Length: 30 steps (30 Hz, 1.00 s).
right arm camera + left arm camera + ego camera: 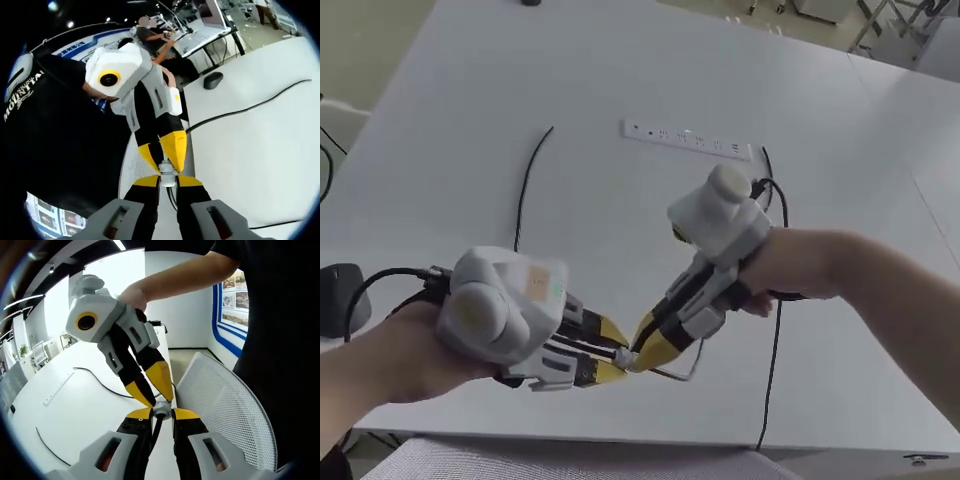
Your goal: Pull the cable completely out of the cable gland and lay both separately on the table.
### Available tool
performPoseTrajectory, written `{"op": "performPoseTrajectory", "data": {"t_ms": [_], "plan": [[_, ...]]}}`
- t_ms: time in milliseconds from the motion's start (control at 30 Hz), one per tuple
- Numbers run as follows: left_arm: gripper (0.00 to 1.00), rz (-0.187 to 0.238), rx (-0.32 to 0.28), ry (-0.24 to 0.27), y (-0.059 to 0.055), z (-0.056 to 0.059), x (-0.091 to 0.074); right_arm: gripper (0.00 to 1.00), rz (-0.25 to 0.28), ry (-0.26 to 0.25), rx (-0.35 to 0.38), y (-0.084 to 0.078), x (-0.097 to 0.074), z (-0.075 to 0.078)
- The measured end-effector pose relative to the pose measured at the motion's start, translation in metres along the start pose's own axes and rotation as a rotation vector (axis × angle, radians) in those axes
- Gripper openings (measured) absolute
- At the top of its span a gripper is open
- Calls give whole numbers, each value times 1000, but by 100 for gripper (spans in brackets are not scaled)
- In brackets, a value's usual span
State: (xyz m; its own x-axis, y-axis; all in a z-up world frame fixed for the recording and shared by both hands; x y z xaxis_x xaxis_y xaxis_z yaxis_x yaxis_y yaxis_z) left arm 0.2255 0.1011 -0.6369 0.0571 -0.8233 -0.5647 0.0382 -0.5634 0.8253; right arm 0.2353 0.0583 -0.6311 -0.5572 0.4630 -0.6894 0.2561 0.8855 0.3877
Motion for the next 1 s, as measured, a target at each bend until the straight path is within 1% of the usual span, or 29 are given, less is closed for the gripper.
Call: {"op": "performPoseTrajectory", "data": {"t_ms": [33,67,133,167,200,233,267,300,333,367,400,433,467,500,533,567,633,667,700,733,833,900,1000], "plan": [[15,4,-13,2,-1,0,-1,7,2,-21,-8,1,1,-2],[15,6,-18,3,-1,0,-1,7,-3,-66,-8,-1,1,3],[15,8,-31,2,-3,2,-1,7,-12,-135,-44,-1,3,1],[15,7,-42,2,-4,3,-1,6,-16,-178,-56,-1,4,-1],[15,6,-52,3,-6,3,0,6,-21,-248,-89,-1,6,-4],[15,8,-73,-1,-7,5,0,6,-28,-317,-143,-1,9,-7],[15,10,-87,1,-8,5,-1,6,-25,-342,-157,-1,9,-8],[15,15,-101,4,-9,5,-1,7,-26,-414,-190,-1,11,-11],[15,31,-154,-17,-9,8,-3,7,-25,-446,-206,-1,12,-14],[15,33,-155,-15,-9,7,-4,7,-27,-494,-232,-1,14,-17],[15,37,-157,-14,-10,8,-5,7,-27,-524,-252,-1,15,-19],[15,47,-159,-12,-9,8,-5,7,-36,-572,-294,-1,15,-21],[15,56,-179,-16,-9,9,-6,7,-44,-596,-320,-1,15,-23],[15,61,-182,-14,-8,9,-6,7,-51,-633,-349,-1,15,-23],[15,64,-187,-3,-8,7,-7,7,-53,-688,-372,0,14,-23],[15,64,-196,-2,-7,6,-8,7,-54,-725,-399,1,15,-24],[15,66,-198,-1,-7,6,-8,7,-48,-745,-407,0,15,-25],[15,66,-195,2,-6,6,-8,7,-41,-740,-388,0,14,-26],[15,65,-191,4,-5,7,-8,7,-40,-743,-387,0,14,-25],[15,65,-193,11,-4,6,-9,7,-36,-758,-389,1,12,-24],[15,68,-211,20,-6,2,-12,7,-33,-780,-408,4,12,-22],[15,69,-214,20,-7,3,-13,8,-33,-767,-402,6,12,-21],[15,76,-222,35,-8,4,-15,8,-25,-756,-395,8,11,-21]]}}
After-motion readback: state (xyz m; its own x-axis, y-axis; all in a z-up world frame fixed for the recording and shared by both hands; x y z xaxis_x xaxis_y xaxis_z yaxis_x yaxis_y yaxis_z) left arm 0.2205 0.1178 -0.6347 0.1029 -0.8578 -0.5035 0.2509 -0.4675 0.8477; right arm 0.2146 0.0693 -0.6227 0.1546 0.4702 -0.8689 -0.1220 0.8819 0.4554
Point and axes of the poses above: the centre of the closed fingertips' face, and the gripper's own axes: x roughly forward along the fingers, z roughly to its right, y roughly out of its top, the point moved 4 cm from there along -x, roughly backward along the fingers, and after that the axes turned 7 degrees about -z, right-handed, at the moved point
